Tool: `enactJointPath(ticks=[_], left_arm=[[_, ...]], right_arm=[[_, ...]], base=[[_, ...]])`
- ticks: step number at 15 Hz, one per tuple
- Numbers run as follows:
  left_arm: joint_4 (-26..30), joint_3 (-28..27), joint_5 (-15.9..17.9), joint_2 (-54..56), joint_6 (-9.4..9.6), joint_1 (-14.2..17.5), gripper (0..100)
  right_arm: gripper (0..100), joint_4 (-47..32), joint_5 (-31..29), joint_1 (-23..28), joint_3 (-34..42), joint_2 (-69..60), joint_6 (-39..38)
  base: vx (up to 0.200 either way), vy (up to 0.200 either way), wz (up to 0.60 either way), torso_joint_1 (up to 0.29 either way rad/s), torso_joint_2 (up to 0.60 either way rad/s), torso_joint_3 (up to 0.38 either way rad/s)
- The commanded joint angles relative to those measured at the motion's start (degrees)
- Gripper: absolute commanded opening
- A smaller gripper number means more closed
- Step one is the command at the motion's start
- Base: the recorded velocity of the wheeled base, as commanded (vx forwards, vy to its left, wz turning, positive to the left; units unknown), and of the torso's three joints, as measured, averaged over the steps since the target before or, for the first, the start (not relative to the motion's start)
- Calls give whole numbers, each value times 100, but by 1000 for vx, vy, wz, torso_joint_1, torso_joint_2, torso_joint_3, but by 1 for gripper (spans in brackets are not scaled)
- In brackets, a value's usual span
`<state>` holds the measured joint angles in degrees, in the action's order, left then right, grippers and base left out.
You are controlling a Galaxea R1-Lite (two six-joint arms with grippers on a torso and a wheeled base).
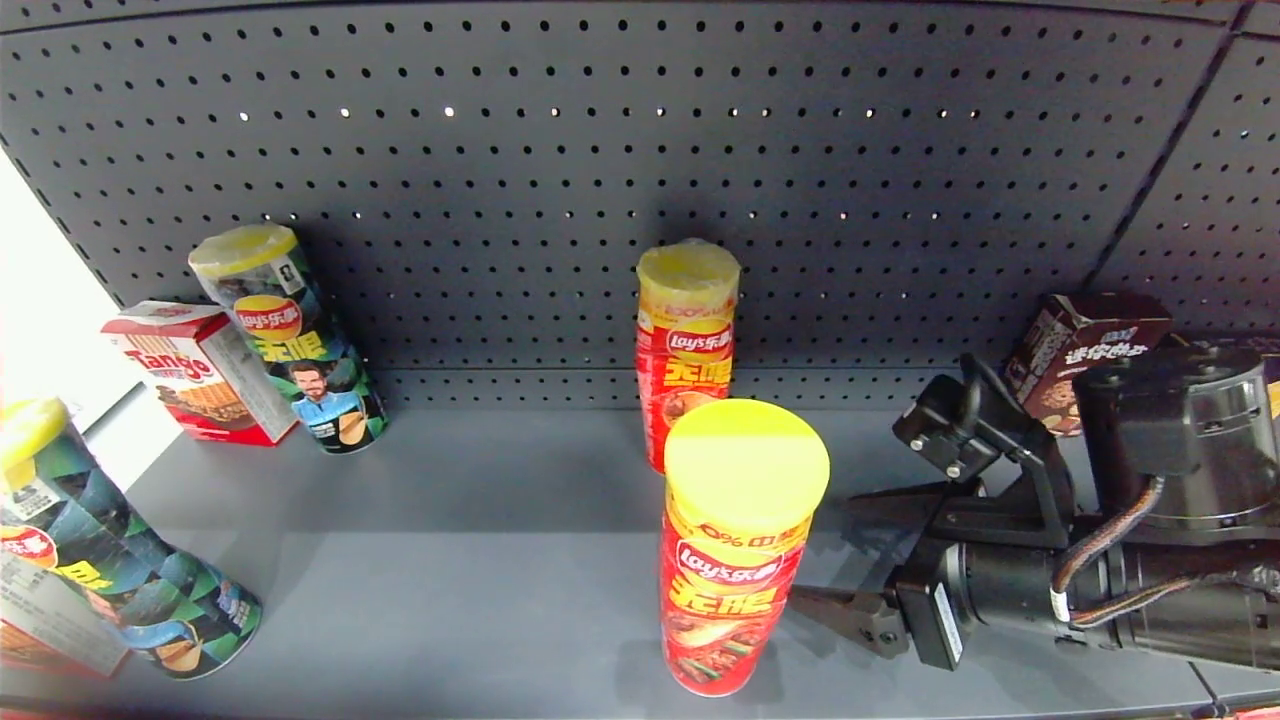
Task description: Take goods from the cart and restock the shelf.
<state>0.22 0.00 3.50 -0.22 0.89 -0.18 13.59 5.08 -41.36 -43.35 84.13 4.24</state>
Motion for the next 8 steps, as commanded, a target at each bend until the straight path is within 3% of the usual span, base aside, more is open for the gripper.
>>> enactJointPath(ticks=[1, 8], left_arm=[[-4, 0, 2, -13, -1, 1, 100], [4, 0, 2, -13, -1, 1, 100]], right_arm=[[100, 3, 1, -30, -60, 157, 103], [100, 3, 1, -39, -165, 253, 112]], base=[[0, 0, 0, 0, 0, 0], [0, 0, 0, 0, 0, 0]])
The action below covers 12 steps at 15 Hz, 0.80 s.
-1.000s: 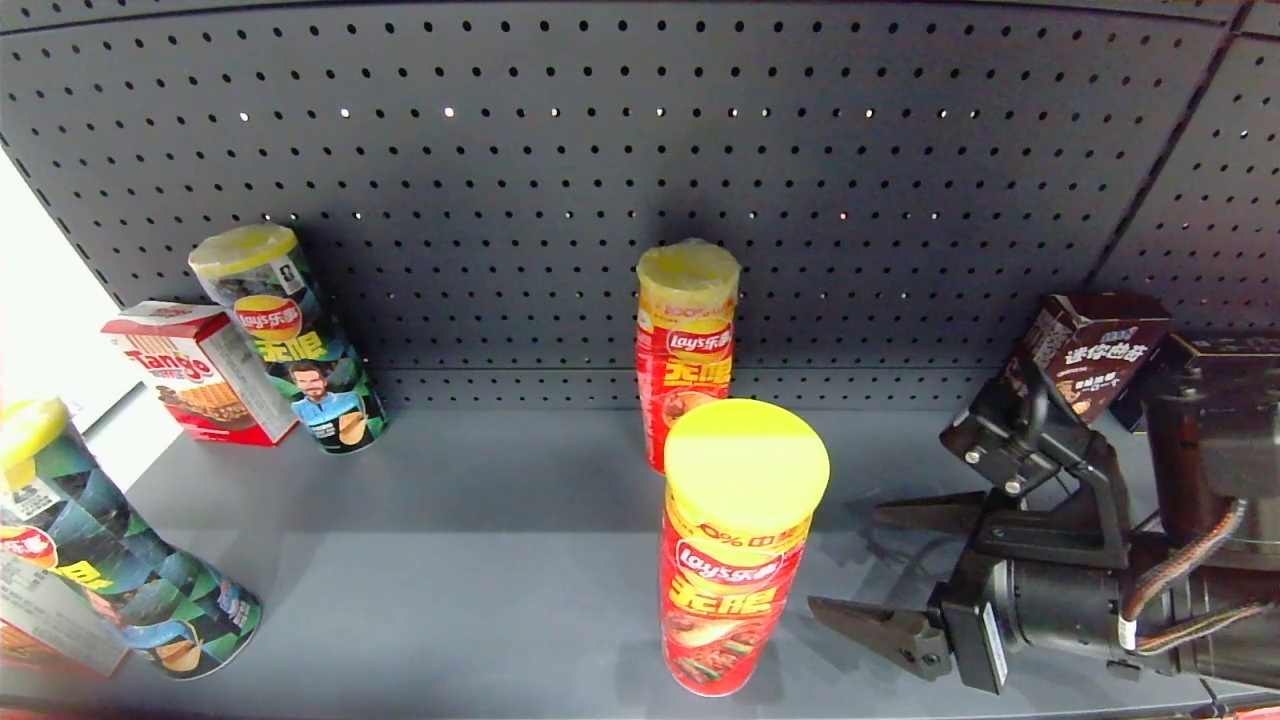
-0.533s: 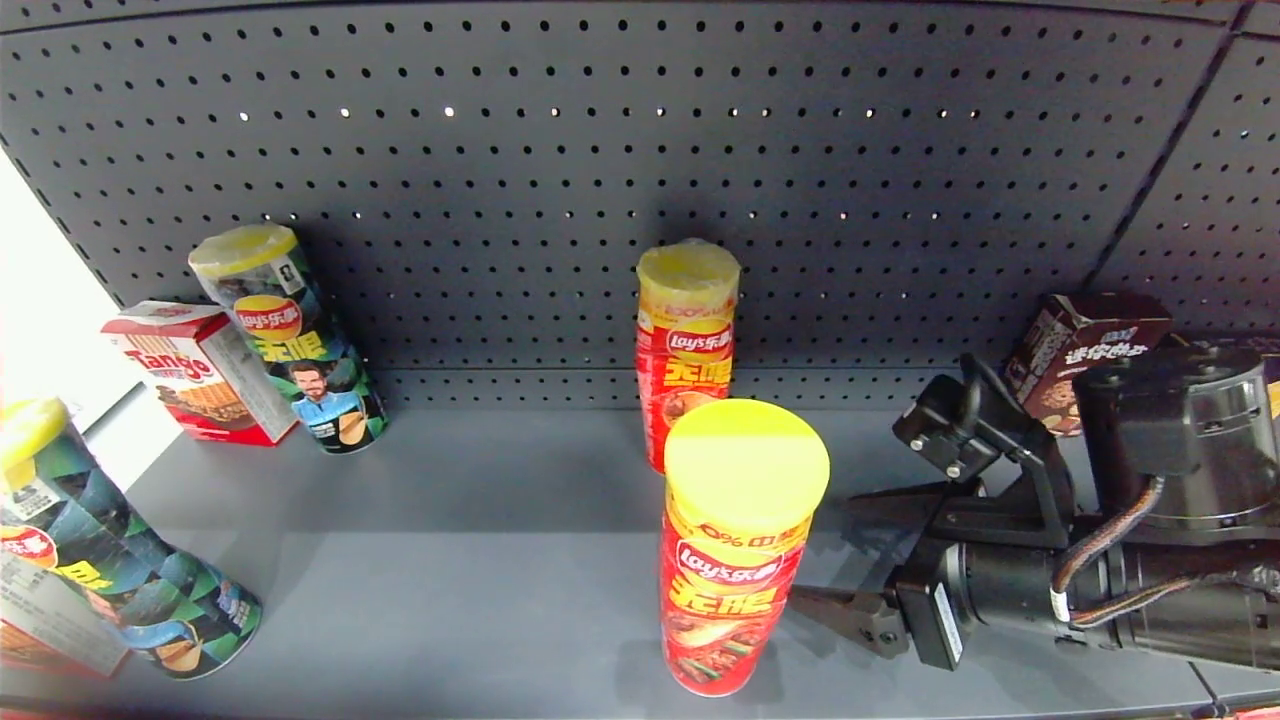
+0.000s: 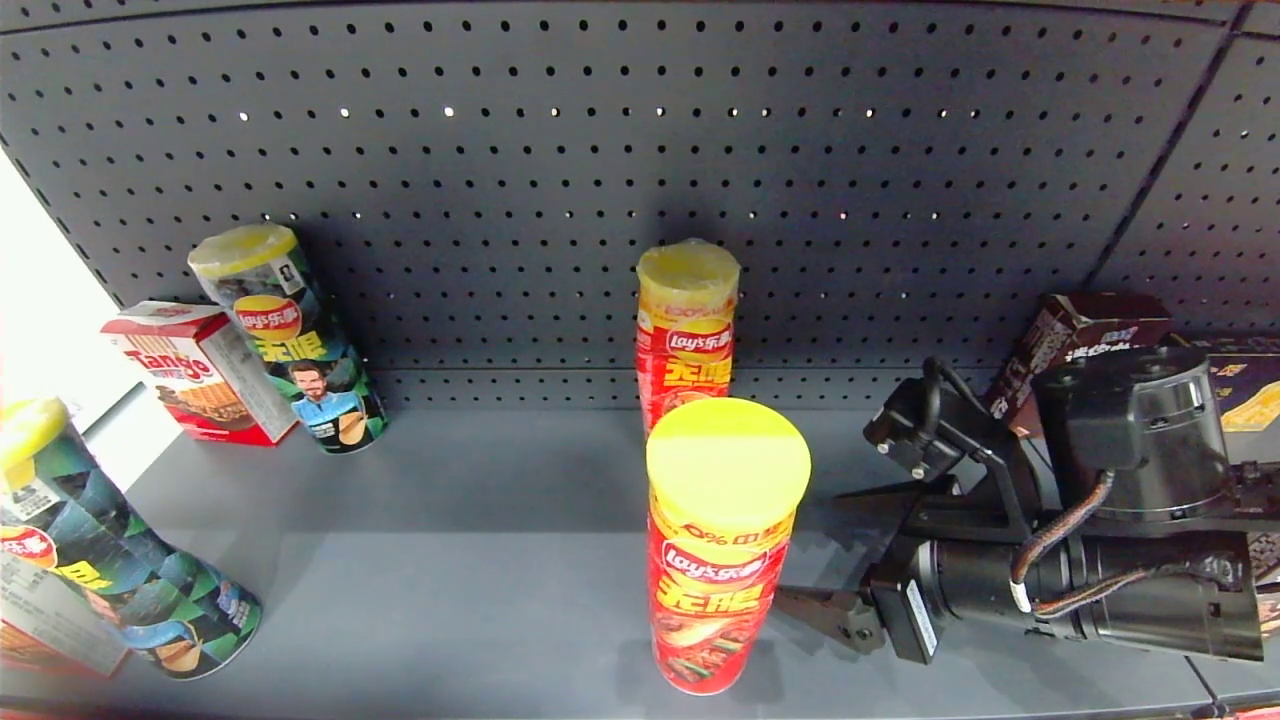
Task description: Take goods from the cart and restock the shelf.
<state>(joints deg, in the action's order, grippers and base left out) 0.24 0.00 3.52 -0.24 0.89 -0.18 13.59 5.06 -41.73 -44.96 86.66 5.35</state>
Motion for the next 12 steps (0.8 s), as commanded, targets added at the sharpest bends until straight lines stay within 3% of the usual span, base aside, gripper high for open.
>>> enactJointPath(ticks=[1, 12], left_arm=[[2, 0, -1, -11, -1, 1, 100], [2, 0, -1, -11, -1, 1, 100]], right_arm=[[100, 3, 4, -2, -22, 0, 1], [100, 12, 4, -72, -127, 132, 1]], base=[[0, 0, 0, 0, 0, 0], [0, 0, 0, 0, 0, 0]])
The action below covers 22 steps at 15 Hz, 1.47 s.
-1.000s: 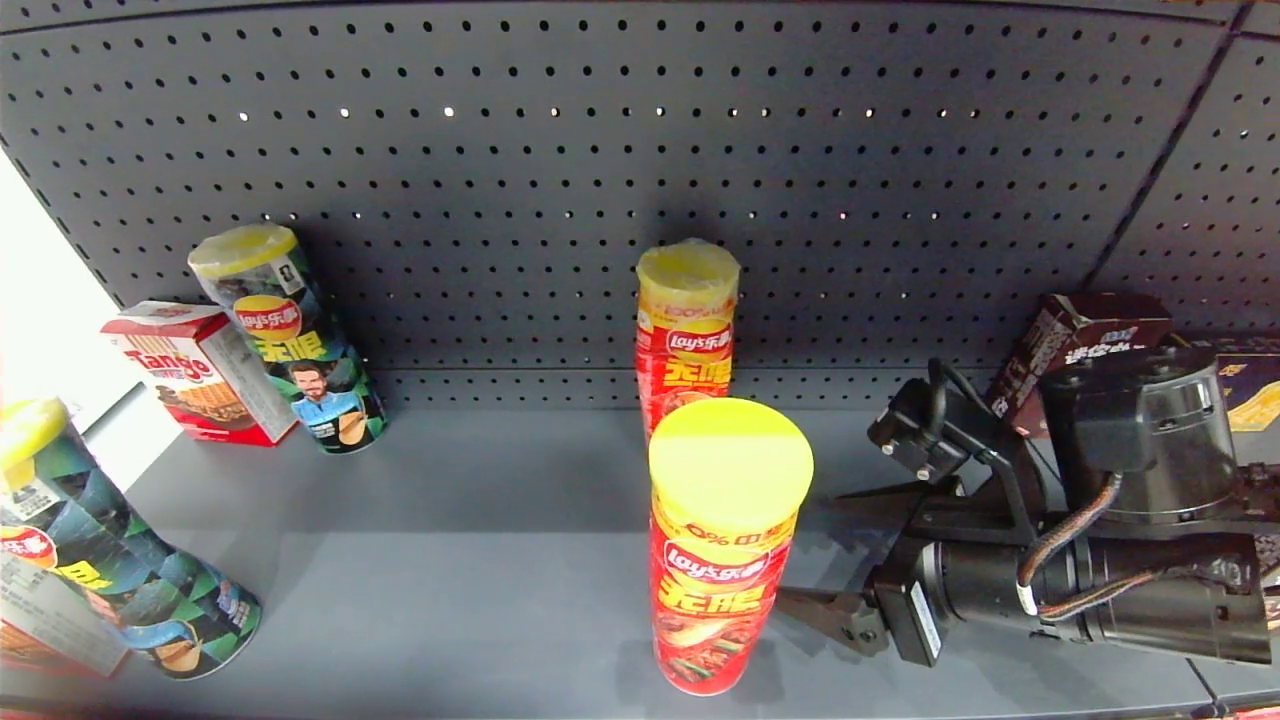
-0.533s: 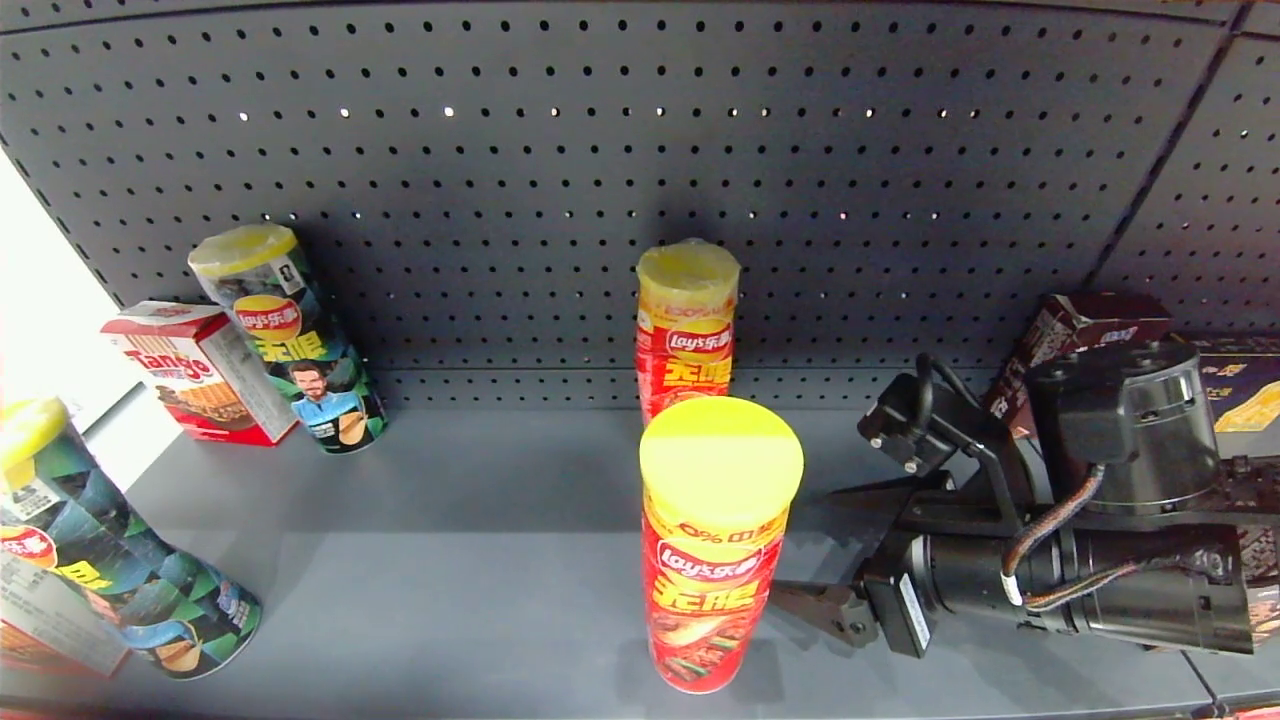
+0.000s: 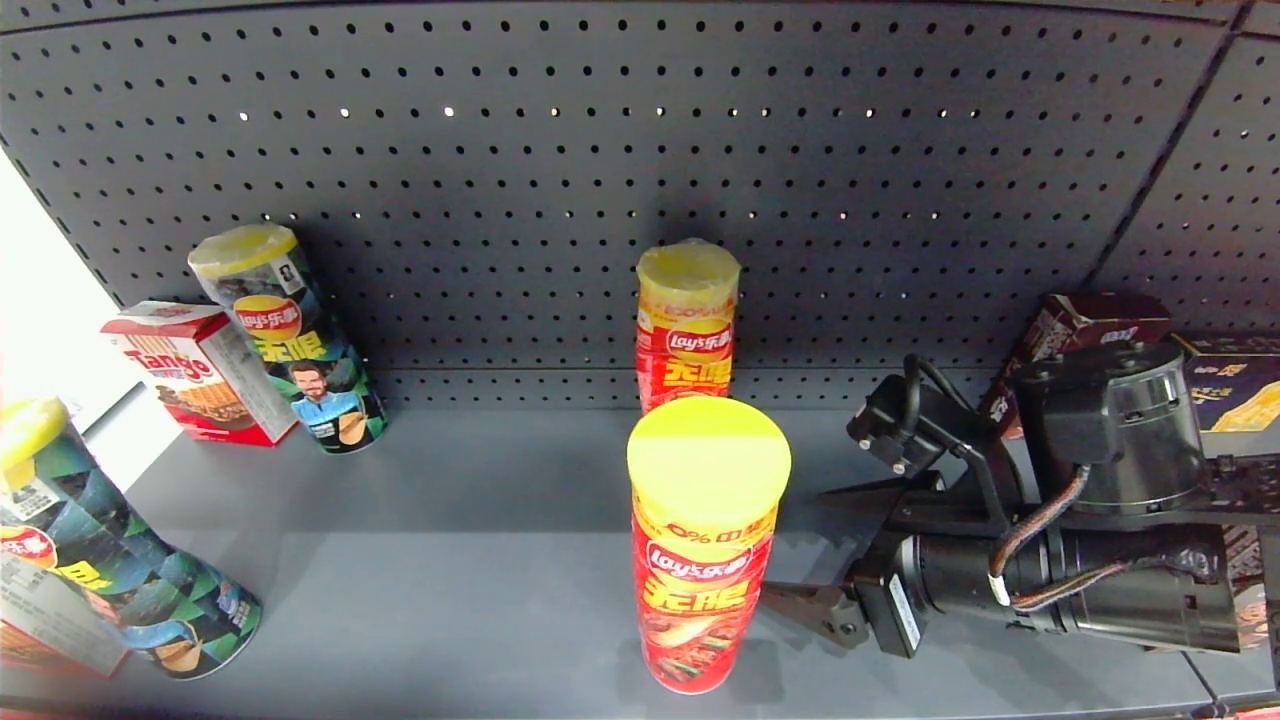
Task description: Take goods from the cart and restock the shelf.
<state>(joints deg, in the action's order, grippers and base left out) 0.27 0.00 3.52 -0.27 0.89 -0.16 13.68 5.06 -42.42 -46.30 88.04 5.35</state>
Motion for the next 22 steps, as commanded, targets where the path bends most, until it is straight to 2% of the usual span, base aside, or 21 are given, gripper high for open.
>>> enactJointPath(ticks=[1, 4, 7, 10, 12, 13, 17, 20, 22], left_arm=[[0, 0, -1, -8, -1, -2, 100], [-9, 0, -10, -8, -1, -2, 100], [-9, 0, -1, -8, -1, -2, 100], [-9, 0, -1, -8, -1, -2, 100], [0, 0, -1, -8, 8, -2, 100], [0, 0, 8, -8, 8, -2, 100], [0, 0, 8, -8, 16, -2, 100], [-9, 0, 8, -8, 16, -2, 100], [-9, 0, 8, -8, 16, -2, 100]], right_arm=[[100, 3, -5, 6, 16, -41, 1], [100, 223, -93, 331, -2, -235, -8], [100, 267, -110, 1245, -380, -999, -17], [100, 241, -119, 2546, -292, -2291, -43], [100, 232, -110, 3530, 341, -3267, -43], [100, 241, -119, 3838, 842, -3829, -34], [100, 214, -102, 4418, 2696, -5868, 1], [100, 3, -93, 4787, 3312, -6958, -8], [100, -753, -93, 4831, 3479, -7776, -34]], base=[[0, 0, 0, 0, 0, 0], [0, 0, 0, 0, 0, 0], [0, 0, 0, 0, 0, 0], [0, 0, 0, 0, 0, 0], [0, 0, 0, 0, 0, 0], [0, 0, 0, 0, 0, 0], [0, 0, 0, 0, 0, 0], [0, 0, 0, 0, 0, 0], [0, 0, 0, 0, 0, 0]])
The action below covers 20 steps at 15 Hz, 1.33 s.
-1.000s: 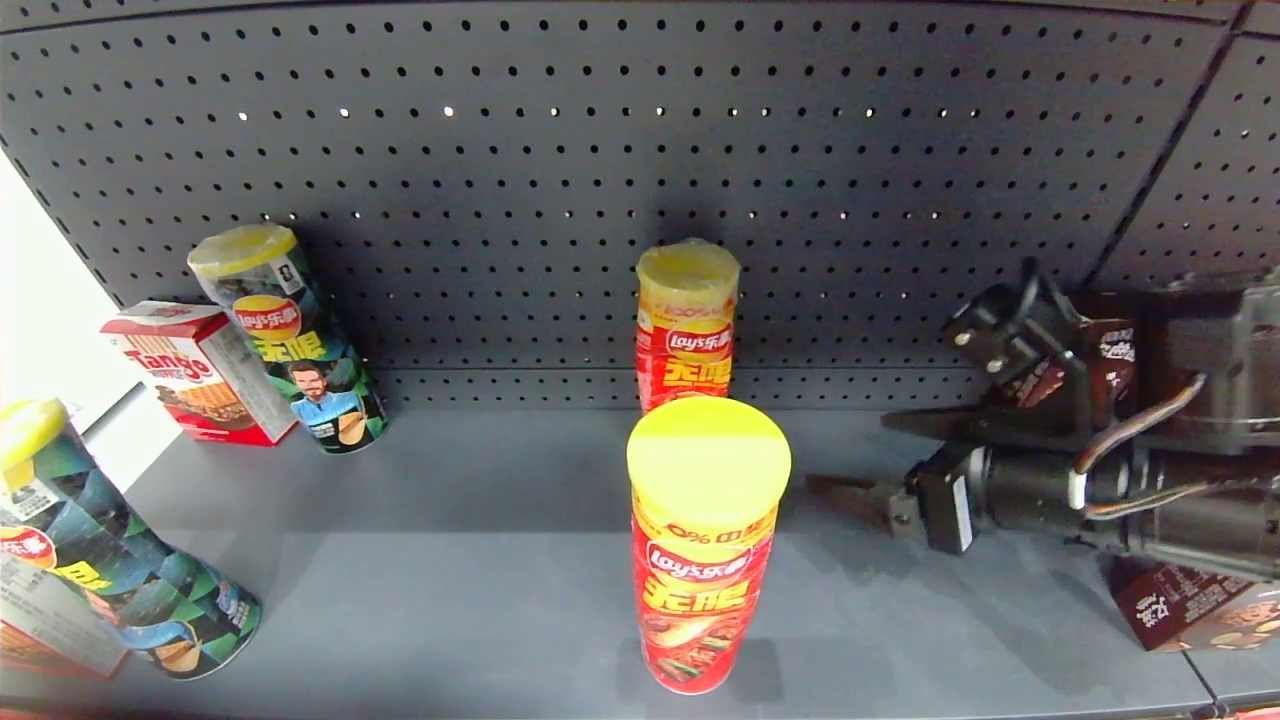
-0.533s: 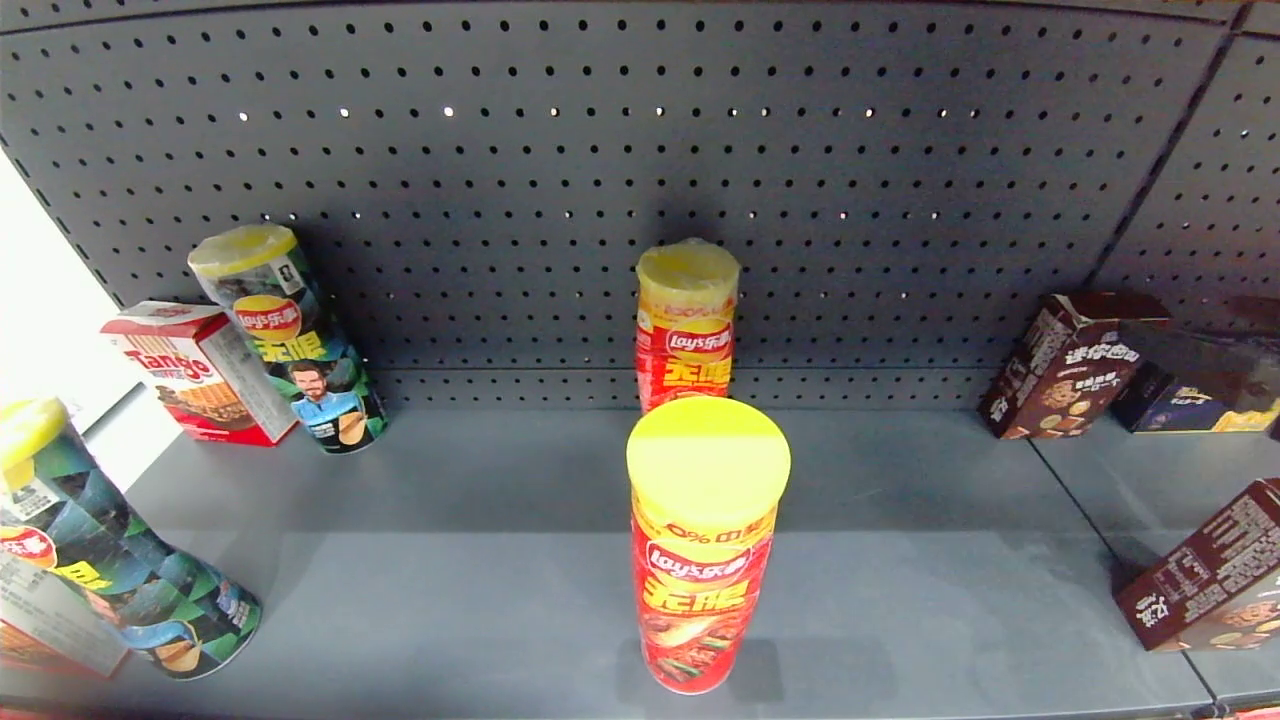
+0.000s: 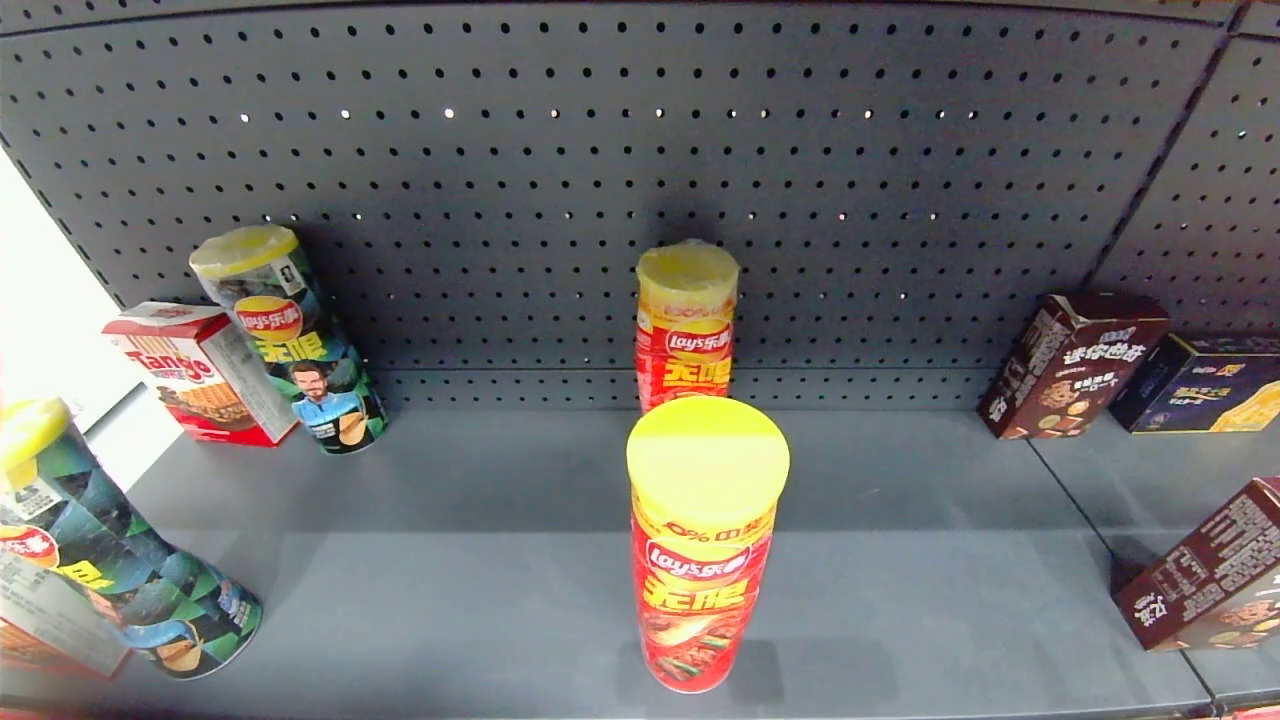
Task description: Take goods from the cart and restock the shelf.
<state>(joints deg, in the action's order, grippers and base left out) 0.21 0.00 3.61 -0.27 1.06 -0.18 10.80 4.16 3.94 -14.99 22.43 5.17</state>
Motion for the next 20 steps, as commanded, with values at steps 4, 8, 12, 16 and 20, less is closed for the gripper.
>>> enactJointPath(ticks=[4, 8, 12, 16, 20], left_arm=[[-3, 0, 0, -8, -1, 1, 100], [-3, 0, -18, -8, -1, 1, 100], [-3, 0, -36, -8, -18, 1, 100], [6, 0, -18, -8, -9, 1, 100], [-3, 0, -18, -8, -1, 1, 100]], right_arm=[[100, -641, -275, 213, 1113, -1725, -227], [100, -1027, -328, 213, 1499, -1725, -192], [100, -1063, -398, 213, 1499, -1725, -473], [100, -1089, -389, -649, 1499, -1812, -464], [100, -1063, -389, -297, 1499, -2234, -482]], base=[[0, 0, 0, 0, 0, 0], [0, 0, 0, 0, 0, 0], [0, 0, 0, 0, 0, 0], [0, 0, 0, 0, 0, 0], [0, 0, 0, 0, 0, 0]])
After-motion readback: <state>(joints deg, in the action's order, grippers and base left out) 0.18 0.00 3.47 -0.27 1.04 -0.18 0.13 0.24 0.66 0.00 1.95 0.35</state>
